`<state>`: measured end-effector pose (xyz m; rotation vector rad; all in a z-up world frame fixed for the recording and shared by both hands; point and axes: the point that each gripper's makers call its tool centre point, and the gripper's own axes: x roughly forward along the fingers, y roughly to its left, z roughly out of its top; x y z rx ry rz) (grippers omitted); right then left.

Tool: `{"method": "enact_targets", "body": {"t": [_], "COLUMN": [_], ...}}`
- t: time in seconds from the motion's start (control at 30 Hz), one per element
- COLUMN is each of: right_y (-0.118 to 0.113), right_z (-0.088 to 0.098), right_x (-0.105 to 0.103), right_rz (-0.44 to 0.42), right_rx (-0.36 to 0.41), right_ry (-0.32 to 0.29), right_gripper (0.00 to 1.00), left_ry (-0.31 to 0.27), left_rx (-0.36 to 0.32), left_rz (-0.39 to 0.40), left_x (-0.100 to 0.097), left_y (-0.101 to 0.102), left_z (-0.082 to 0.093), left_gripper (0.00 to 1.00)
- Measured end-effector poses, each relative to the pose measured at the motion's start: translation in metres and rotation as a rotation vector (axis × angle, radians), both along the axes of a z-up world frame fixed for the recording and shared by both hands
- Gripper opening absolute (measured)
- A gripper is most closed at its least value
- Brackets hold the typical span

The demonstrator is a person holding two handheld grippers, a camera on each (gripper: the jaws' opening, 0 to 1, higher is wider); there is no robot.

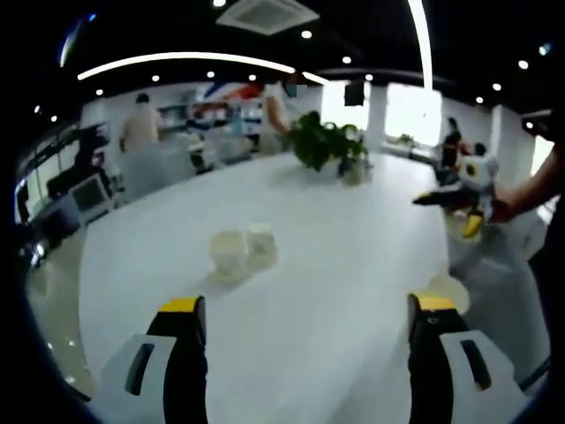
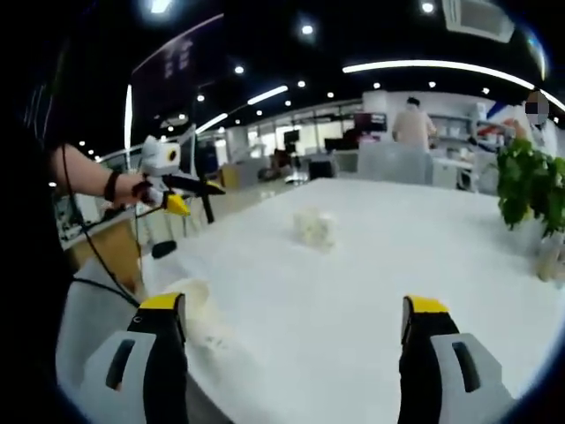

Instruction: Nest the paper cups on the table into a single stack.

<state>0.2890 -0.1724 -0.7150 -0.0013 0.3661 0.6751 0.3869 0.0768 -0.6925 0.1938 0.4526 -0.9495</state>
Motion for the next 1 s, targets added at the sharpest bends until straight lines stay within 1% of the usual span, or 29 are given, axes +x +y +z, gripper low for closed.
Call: {"method": "enact_targets", "body": {"t": [0.1,0.23,0.3,0.53,0.67,0.77,0.87,1.0], "right_y": [-0.003,-0.007,-0.009,-0.015,-0.014,-0.014,-0.013,-0.009], "right_z": [-0.002,0.0,0.0,-0.002,-0.003,-0.002,-0.001,0.0], "right_x": [0.0,-0.003,-0.006,-0.01,-0.012,-0.012,-0.01,-0.008], "right_rz": [-0.003,-0.012,-0.013,-0.027,-0.015,-0.001,0.006,0.013], "right_rx": [-0.008,-0.003,-0.007,-0.006,-0.015,-0.026,-0.03,-0.031], "right_ry": [0.007,0.004,0.004,0.012,0.017,0.02,0.019,0.019], "right_gripper": [1.0,0.99,0.99,0.99,0.98,0.98,0.98,0.98], "left_ry": [-0.003,-0.001,-0.005,-0.008,-0.009,-0.026,-0.012,-0.012], "left_rx": [0.004,0.005,0.02,0.012,0.018,0.033,0.011,0.016], "left_rz": [0.008,0.009,0.002,0.012,0.023,0.037,0.06,0.072], "left_x": [0.006,0.012,0.013,0.021,0.029,0.038,0.045,0.05], "left_y": [-0.001,-0.005,-0.007,-0.01,-0.01,-0.006,-0.005,-0.008], "left_z": [0.0,-0.003,-0.005,-0.004,-0.007,-0.008,-0.009,-0.011], "left_gripper": [0.94,0.94,0.93,0.93,0.93,0.95,0.94,0.94]}}
